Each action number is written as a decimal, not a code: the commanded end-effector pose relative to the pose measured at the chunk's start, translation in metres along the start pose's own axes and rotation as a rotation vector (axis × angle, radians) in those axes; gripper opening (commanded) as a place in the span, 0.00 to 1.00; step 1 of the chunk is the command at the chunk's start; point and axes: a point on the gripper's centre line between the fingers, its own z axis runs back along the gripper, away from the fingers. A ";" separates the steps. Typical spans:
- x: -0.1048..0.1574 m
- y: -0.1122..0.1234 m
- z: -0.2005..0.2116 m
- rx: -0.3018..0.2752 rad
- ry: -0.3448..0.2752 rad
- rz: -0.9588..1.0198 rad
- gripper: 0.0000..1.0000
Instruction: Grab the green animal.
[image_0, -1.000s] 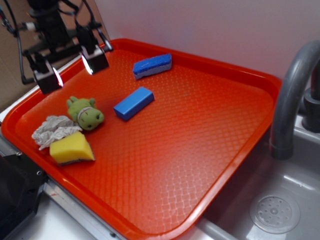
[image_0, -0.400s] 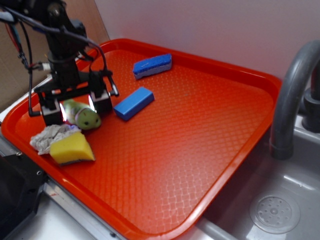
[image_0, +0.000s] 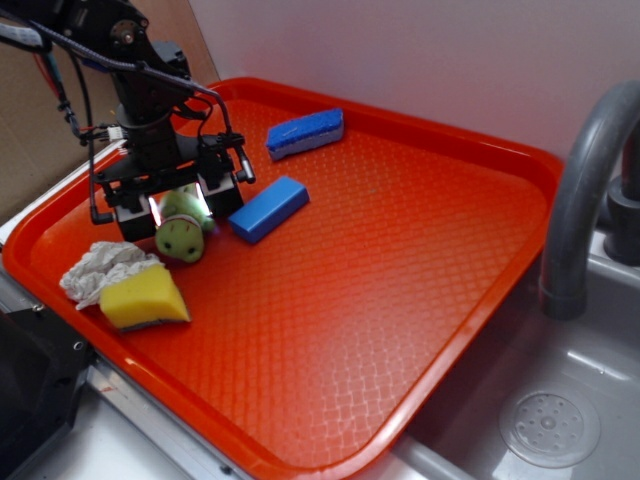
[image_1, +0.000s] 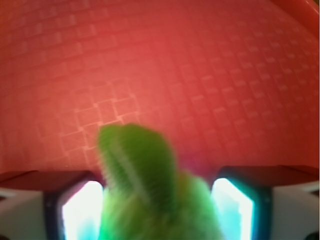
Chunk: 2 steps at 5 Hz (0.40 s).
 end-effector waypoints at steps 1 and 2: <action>-0.005 0.018 0.004 0.018 0.006 -0.041 0.00; 0.009 0.014 0.040 -0.065 0.015 -0.125 0.00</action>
